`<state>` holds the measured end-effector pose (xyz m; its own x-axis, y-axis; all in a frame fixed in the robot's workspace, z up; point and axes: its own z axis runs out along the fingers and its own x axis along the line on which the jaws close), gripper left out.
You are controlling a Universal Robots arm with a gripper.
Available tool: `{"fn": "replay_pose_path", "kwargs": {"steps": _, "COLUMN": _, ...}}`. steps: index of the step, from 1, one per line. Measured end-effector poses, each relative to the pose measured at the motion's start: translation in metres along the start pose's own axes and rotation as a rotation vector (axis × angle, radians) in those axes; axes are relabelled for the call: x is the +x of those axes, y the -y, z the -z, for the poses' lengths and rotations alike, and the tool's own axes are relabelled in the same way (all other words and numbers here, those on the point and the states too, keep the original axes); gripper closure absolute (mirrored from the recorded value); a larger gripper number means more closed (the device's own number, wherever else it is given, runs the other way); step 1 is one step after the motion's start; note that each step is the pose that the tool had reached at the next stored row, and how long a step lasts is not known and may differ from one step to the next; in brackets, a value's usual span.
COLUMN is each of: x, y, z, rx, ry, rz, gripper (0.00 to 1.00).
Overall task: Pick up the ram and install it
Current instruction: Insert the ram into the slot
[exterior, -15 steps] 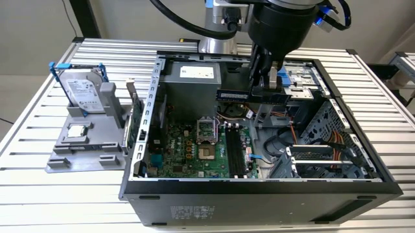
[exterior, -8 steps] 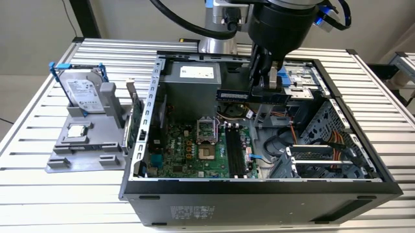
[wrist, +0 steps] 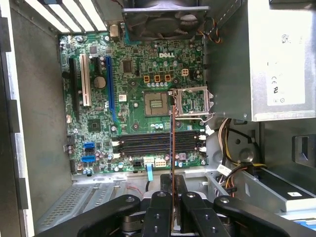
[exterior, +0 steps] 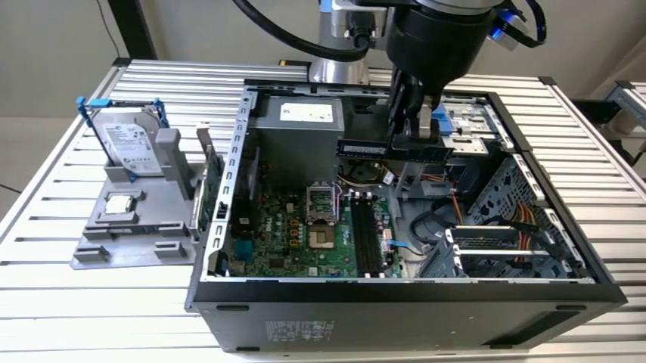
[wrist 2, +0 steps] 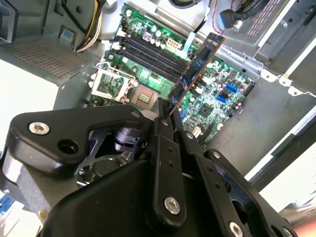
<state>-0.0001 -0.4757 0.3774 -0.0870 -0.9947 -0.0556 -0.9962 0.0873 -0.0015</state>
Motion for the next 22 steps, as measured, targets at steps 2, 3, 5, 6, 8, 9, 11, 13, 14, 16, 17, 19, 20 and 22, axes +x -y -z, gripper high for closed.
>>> {"fn": "replay_pose_path", "kwargs": {"steps": 2, "x": 0.0, "y": 0.0, "z": 0.0, "rx": 0.0, "ry": 0.0001, "rz": 0.0, "gripper": 1.0}}
{"fn": "replay_pose_path", "kwargs": {"steps": 3, "x": 0.0, "y": 0.0, "z": 0.0001, "rx": 0.0, "ry": -0.0001, "rz": 0.0, "gripper": 1.0}}
{"fn": "replay_pose_path", "kwargs": {"steps": 5, "x": 0.0, "y": 0.0, "z": 0.0, "rx": 0.0, "ry": 0.0, "rz": 0.0, "gripper": 1.0}}
{"fn": "replay_pose_path", "kwargs": {"steps": 6, "x": 0.0, "y": 0.0, "z": 0.0, "rx": 0.0, "ry": 0.0, "rz": 0.0, "gripper": 1.0}}
{"fn": "replay_pose_path", "kwargs": {"steps": 8, "x": 0.0, "y": 0.0, "z": 0.0, "rx": 0.0, "ry": 0.0001, "rz": 0.0, "gripper": 1.0}}
{"fn": "replay_pose_path", "kwargs": {"steps": 9, "x": 0.0, "y": 0.0, "z": 0.0, "rx": 0.0, "ry": 0.0, "rz": 0.0, "gripper": 1.0}}
{"fn": "replay_pose_path", "kwargs": {"steps": 11, "x": 0.0, "y": 0.0, "z": 0.0, "rx": 0.0003, "ry": 0.0, "rz": -0.004, "gripper": 1.0}}
{"fn": "replay_pose_path", "kwargs": {"steps": 13, "x": 0.0, "y": 0.0, "z": 0.0, "rx": 0.0011, "ry": -0.0001, "rz": -0.02, "gripper": 1.0}}
{"fn": "replay_pose_path", "kwargs": {"steps": 14, "x": 0.0, "y": 0.0, "z": 0.0, "rx": 0.0016, "ry": 0.0, "rz": -0.029, "gripper": 1.0}}
{"fn": "replay_pose_path", "kwargs": {"steps": 16, "x": 0.0, "y": 0.0, "z": 0.0, "rx": 0.0026, "ry": -0.0001, "rz": -0.048, "gripper": 1.0}}
{"fn": "replay_pose_path", "kwargs": {"steps": 17, "x": 0.0001, "y": 0.0, "z": -0.0001, "rx": 0.0032, "ry": -0.0001, "rz": -0.058, "gripper": 1.0}}
{"fn": "replay_pose_path", "kwargs": {"steps": 19, "x": 0.0, "y": 0.0, "z": -0.0001, "rx": 0.0044, "ry": -0.0001, "rz": -0.079, "gripper": 1.0}}
{"fn": "replay_pose_path", "kwargs": {"steps": 20, "x": 0.0, "y": 0.0, "z": -0.0001, "rx": 0.0049, "ry": -0.0001, "rz": -0.088, "gripper": 1.0}}
{"fn": "replay_pose_path", "kwargs": {"steps": 22, "x": 0.0, "y": 0.0, "z": 0.0, "rx": 0.0062, "ry": -0.0003, "rz": -0.111, "gripper": 1.0}}
